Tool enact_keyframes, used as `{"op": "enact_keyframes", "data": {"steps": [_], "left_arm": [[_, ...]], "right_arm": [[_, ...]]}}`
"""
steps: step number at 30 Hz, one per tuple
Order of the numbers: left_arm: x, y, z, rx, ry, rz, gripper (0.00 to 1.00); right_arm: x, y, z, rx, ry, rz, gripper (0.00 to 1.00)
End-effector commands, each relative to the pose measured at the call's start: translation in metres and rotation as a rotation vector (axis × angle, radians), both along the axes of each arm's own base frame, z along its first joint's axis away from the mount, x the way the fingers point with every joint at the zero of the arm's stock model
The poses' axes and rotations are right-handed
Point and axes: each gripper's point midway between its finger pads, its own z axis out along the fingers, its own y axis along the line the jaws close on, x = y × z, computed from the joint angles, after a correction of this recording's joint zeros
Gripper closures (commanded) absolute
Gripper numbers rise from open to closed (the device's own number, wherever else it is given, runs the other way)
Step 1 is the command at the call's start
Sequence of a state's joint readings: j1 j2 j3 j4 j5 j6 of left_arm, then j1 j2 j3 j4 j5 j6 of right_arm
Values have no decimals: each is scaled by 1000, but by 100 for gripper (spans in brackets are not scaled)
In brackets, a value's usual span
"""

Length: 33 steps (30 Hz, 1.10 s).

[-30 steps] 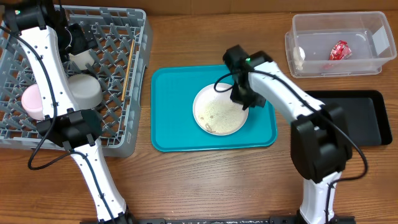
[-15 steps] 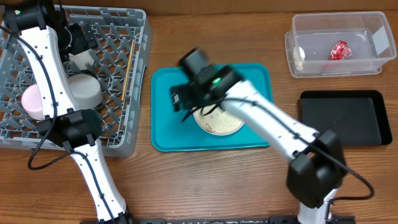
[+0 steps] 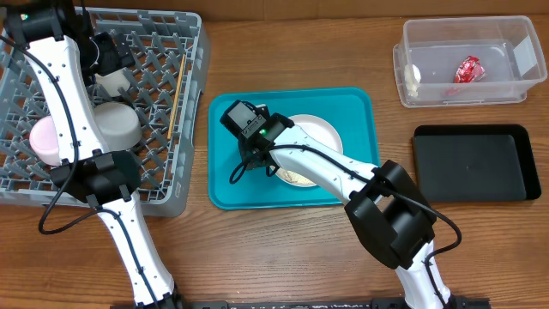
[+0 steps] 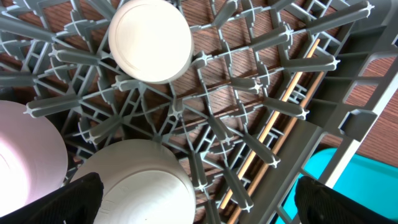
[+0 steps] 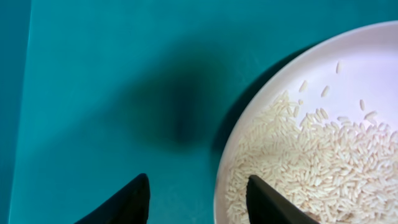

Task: Sort waste into correct bins and load items into the dishwasher
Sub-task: 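Grip the rim of the white plate with the right gripper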

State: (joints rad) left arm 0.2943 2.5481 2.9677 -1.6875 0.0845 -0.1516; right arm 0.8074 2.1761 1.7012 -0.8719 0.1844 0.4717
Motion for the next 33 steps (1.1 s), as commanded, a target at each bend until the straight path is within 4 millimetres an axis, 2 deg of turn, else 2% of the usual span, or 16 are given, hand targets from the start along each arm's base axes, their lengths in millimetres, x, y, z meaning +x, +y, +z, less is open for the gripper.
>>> {"op": "enact_keyframes", "data": {"steps": [1, 7, 14, 22, 23, 29, 33], "left_arm": [[-2, -2, 21, 20, -43, 5, 0], [-2, -2, 21, 20, -43, 5, 0], [-2, -2, 21, 20, -43, 5, 0], [-2, -2, 21, 20, -43, 5, 0], [-2, -2, 21, 20, -43, 5, 0], [-2, -2, 21, 20, -43, 5, 0], [-2, -2, 21, 20, -43, 5, 0]], "right_arm": [[-3, 0, -7, -6, 15, -22, 53], [-15, -3, -29, -50, 71, -19, 57], [-16, -8, -32, -77, 69, -37, 60], [-16, -10, -31, -86, 69, -38, 94], [-16, -11, -31, -89, 70, -38, 96], [-16, -21, -29, -143, 61, -46, 96], [-13, -28, -17, -187, 42, -53, 96]]}}
